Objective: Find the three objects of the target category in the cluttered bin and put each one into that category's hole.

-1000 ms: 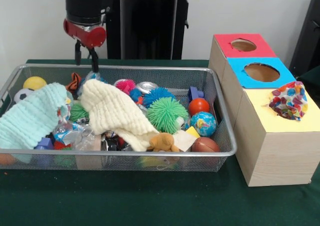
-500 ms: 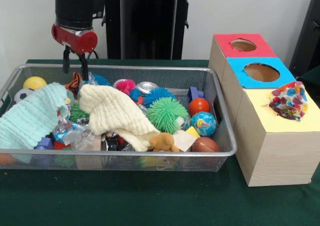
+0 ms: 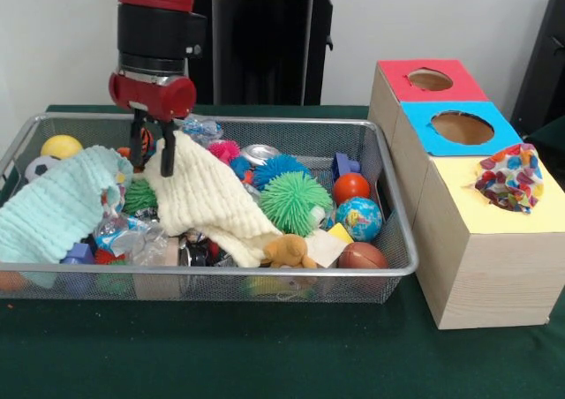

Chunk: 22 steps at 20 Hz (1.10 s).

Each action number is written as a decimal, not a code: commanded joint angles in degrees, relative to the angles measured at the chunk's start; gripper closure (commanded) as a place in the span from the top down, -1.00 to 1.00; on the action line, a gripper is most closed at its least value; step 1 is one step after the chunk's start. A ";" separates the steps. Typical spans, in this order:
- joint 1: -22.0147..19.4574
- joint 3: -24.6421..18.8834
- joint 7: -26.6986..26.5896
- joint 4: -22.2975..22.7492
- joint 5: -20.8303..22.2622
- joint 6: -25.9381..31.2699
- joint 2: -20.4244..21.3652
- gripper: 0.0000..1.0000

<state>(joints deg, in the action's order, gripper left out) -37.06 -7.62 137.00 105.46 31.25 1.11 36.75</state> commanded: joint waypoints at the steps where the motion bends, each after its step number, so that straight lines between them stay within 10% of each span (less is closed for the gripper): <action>1: 0.13 -12.07 1.52 -3.49 -3.09 2.51 -2.63 1.00; 12: 1.00 -19.06 2.23 -3.15 -10.76 9.95 -4.69 1.00; 22: 7.82 -1.62 -2.21 -12.64 -7.47 24.42 -0.73 1.00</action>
<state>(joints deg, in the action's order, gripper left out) -29.85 -15.44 137.00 100.84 22.85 15.42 34.54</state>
